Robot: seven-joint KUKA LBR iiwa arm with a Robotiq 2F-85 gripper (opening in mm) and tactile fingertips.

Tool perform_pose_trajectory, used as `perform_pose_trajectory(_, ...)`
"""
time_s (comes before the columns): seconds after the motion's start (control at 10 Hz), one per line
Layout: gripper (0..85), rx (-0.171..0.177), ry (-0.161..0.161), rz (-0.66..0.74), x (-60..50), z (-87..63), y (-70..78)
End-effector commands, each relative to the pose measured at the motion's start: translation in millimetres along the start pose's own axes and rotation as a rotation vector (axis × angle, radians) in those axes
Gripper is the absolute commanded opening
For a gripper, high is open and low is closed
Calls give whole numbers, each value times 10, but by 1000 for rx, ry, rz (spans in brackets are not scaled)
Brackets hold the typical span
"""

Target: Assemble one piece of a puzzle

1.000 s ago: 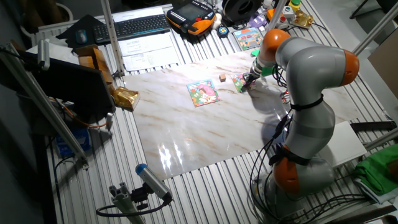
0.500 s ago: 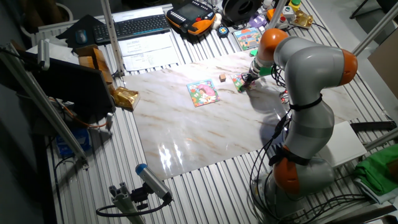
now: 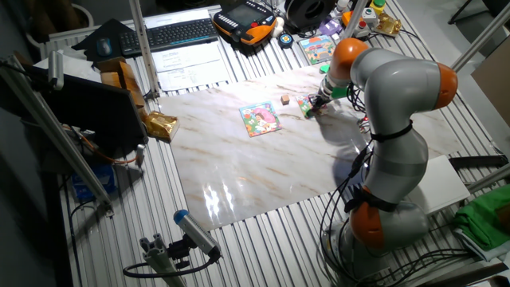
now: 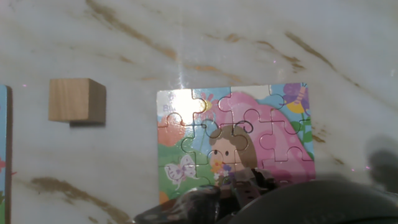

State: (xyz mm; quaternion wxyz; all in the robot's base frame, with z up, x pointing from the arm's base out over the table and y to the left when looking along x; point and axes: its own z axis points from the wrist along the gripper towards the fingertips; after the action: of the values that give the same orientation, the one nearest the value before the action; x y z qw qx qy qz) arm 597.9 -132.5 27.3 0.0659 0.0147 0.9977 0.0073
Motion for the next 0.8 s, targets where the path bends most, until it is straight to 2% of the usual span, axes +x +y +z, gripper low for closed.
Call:
perform_pose_trajectory(0.0, 7, 0, 0, 0, 0, 0, 2)
perform_pose_trajectory(0.7, 7, 14, 2, 7, -4, 8, 22)
